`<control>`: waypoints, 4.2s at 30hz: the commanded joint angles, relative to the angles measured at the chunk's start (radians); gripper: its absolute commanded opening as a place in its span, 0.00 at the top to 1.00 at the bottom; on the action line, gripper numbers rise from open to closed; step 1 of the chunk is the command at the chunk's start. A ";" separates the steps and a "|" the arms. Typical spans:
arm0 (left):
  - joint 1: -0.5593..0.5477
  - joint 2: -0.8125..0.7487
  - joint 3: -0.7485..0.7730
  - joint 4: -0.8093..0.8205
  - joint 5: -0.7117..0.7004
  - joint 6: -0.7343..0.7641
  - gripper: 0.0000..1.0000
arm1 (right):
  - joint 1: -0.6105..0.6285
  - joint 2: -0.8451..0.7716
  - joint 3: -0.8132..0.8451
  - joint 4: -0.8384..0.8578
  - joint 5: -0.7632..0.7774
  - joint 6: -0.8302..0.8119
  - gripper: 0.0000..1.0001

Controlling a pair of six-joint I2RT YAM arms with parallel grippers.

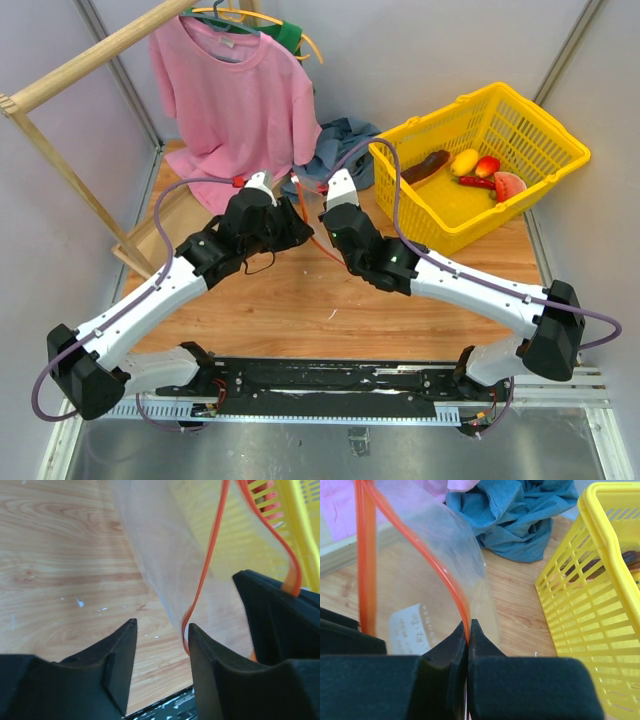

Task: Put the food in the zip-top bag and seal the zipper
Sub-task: Open the zipper of the food storage bag, then move the bin to the center of the board.

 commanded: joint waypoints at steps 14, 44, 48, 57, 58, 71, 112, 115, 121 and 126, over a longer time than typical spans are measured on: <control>-0.067 0.059 -0.040 0.124 -0.133 -0.087 0.44 | 0.034 0.035 -0.002 0.059 0.068 0.092 0.99; -0.057 0.200 0.191 -0.289 -0.423 0.260 1.00 | -0.162 0.125 -0.084 -0.010 -0.250 0.186 0.89; -0.055 0.279 0.230 -0.274 -0.394 0.286 1.00 | -0.166 0.060 -0.099 0.026 -0.338 0.139 0.73; -0.043 0.351 0.303 -0.254 -0.342 0.329 1.00 | -0.251 -0.077 0.038 -0.190 -0.456 0.061 0.45; -0.042 0.360 0.309 -0.253 -0.338 0.333 1.00 | -0.269 -0.092 0.051 -0.211 -0.462 0.053 0.43; -0.015 0.399 0.325 -0.225 -0.257 0.356 1.00 | -0.662 0.006 0.304 -0.374 -0.443 0.058 0.30; 0.006 0.433 0.351 -0.252 -0.236 0.379 1.00 | -1.135 -0.220 -0.044 -0.618 -0.563 0.106 0.12; 0.007 0.438 0.353 -0.253 -0.230 0.381 1.00 | -1.083 -0.188 -0.035 -0.537 -0.662 0.154 0.12; 0.006 0.443 0.354 -0.256 -0.222 0.380 1.00 | -0.988 -0.055 0.008 -0.410 -0.681 0.268 0.12; 0.007 0.448 0.354 -0.257 -0.220 0.380 1.00 | -0.960 0.061 0.019 -0.329 -0.711 0.346 0.11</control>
